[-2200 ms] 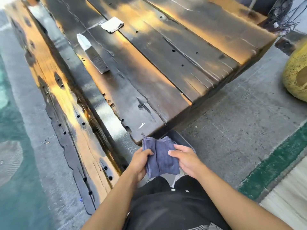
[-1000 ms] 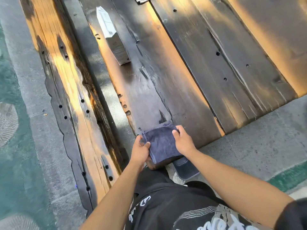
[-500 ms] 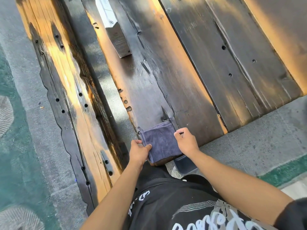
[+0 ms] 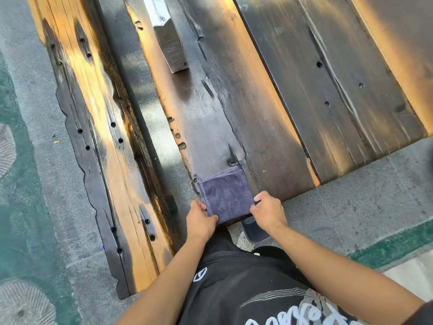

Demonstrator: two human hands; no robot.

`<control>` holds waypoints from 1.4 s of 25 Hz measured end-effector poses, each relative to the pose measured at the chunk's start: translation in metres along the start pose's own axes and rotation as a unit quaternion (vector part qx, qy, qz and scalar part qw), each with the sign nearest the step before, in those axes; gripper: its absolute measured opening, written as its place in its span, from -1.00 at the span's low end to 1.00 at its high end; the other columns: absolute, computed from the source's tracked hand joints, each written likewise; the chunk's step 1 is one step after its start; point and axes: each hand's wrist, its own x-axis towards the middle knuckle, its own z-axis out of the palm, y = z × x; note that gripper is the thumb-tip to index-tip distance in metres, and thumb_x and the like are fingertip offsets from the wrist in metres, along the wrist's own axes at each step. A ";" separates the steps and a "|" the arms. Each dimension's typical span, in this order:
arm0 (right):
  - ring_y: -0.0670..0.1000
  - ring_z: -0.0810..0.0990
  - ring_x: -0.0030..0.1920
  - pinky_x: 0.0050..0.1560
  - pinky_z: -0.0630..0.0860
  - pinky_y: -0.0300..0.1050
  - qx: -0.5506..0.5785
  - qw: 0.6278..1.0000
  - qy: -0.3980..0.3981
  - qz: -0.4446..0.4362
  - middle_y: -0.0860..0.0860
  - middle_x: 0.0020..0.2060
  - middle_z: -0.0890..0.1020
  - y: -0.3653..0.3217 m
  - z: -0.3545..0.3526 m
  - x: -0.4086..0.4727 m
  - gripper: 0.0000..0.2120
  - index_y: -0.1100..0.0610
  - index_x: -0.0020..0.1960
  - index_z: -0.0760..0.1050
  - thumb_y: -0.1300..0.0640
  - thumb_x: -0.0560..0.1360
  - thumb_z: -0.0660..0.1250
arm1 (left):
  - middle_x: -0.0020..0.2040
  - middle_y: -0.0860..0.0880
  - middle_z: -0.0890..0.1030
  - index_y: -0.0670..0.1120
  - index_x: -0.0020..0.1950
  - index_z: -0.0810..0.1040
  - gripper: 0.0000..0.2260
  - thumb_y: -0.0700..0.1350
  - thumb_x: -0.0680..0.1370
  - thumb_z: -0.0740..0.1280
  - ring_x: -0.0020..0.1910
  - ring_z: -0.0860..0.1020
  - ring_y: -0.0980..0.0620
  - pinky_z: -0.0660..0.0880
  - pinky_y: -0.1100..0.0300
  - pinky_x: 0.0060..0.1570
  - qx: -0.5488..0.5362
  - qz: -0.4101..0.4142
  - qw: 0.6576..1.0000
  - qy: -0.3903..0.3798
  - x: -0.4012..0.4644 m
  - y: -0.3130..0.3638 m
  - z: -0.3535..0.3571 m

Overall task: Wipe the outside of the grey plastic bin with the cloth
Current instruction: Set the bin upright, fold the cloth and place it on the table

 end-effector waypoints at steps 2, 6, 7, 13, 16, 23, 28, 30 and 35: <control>0.12 0.62 0.06 0.08 0.57 0.00 0.009 1.000 0.012 0.004 0.04 0.06 0.66 0.003 0.000 -0.001 -0.75 0.04 0.20 0.50 0.12 0.53 0.34 | -0.15 -0.04 0.50 -0.09 -0.06 0.36 -0.66 -0.24 0.38 0.51 -0.15 0.53 -0.10 0.48 0.02 -0.08 0.043 0.046 0.998 0.012 -0.004 -0.008 0.003; 0.11 0.50 0.18 0.13 0.48 0.01 -0.024 0.997 0.022 -0.063 0.05 0.13 0.51 -0.002 -0.005 0.004 -0.67 0.02 0.25 0.45 0.14 0.50 0.37 | 0.12 -0.15 0.48 -0.17 0.07 0.49 -0.72 -0.22 0.40 0.45 0.16 0.48 -0.20 0.47 -0.05 0.20 0.213 0.252 0.941 0.075 -0.005 -0.013 0.001; 0.11 0.48 0.18 0.14 0.48 0.01 -0.019 0.995 0.020 -0.098 0.05 0.11 0.49 -0.006 -0.007 0.008 -0.63 0.00 0.30 0.44 0.16 0.51 0.37 | 0.24 -0.21 0.50 -0.20 0.16 0.52 -0.65 -0.22 0.39 0.43 0.29 0.46 -0.25 0.45 -0.10 0.30 0.259 0.301 0.914 0.085 -0.001 -0.011 0.001; 0.13 0.47 0.19 0.17 0.53 0.13 -0.113 0.972 -0.045 -0.201 0.07 0.14 0.41 -0.044 -0.019 0.028 -0.31 -0.16 0.61 0.12 0.10 0.57 0.31 | 0.68 -0.22 0.02 -0.18 0.65 0.08 -0.30 0.06 0.60 0.23 0.66 -0.03 -0.20 0.14 -0.17 0.56 0.418 0.308 0.855 -0.009 0.026 0.007 -0.006; 0.18 0.53 0.16 0.11 0.52 0.12 -0.138 0.971 -0.043 -0.189 0.11 0.18 0.44 -0.051 -0.021 0.037 -0.36 -0.19 0.61 0.11 0.10 0.61 0.25 | 0.68 -0.20 0.00 -0.17 0.65 0.05 -0.29 0.10 0.61 0.20 0.66 -0.04 -0.17 0.10 -0.15 0.58 0.439 0.320 0.839 -0.010 0.032 0.003 -0.012; 0.20 0.58 0.09 0.00 0.42 0.02 -0.213 0.956 -0.061 -0.192 0.08 0.11 0.52 -0.072 -0.034 0.063 -0.76 -0.07 0.26 0.38 0.06 0.60 0.25 | 0.69 -0.18 -0.05 -0.15 0.66 -0.01 -0.30 0.12 0.63 0.17 0.66 -0.08 -0.16 0.09 -0.17 0.58 0.448 0.323 0.833 -0.015 0.035 0.000 -0.014; 0.24 0.60 0.10 0.00 0.47 0.05 -0.196 0.970 -0.016 -0.142 0.11 0.05 0.56 -0.073 -0.043 0.070 -0.76 0.02 0.21 0.37 -0.01 0.60 0.29 | 0.69 -0.17 -0.06 -0.15 0.67 -0.03 -0.29 0.14 0.64 0.14 0.66 -0.09 -0.15 0.08 -0.19 0.58 0.460 0.319 0.828 -0.015 0.034 -0.002 -0.014; 0.25 0.61 0.08 0.02 0.53 0.09 -0.128 0.983 0.055 -0.123 0.14 0.10 0.60 -0.067 -0.039 0.060 -0.76 0.08 0.21 0.40 0.04 0.59 0.31 | 0.68 -0.21 -0.06 -0.17 0.66 0.00 -0.29 0.12 0.63 0.16 0.66 -0.10 -0.18 0.05 -0.19 0.59 0.455 0.316 0.833 -0.004 0.033 -0.001 -0.014; 0.13 0.59 0.17 0.20 0.51 0.04 -0.060 0.978 -0.031 -0.195 0.07 0.20 0.55 -0.046 -0.011 0.026 -0.70 0.07 0.29 0.47 0.17 0.56 0.30 | 0.68 -0.23 -0.02 -0.20 0.66 0.05 -0.32 0.01 0.60 0.17 0.66 -0.09 -0.20 0.00 -0.20 0.59 0.483 0.394 0.782 -0.003 0.025 -0.006 -0.013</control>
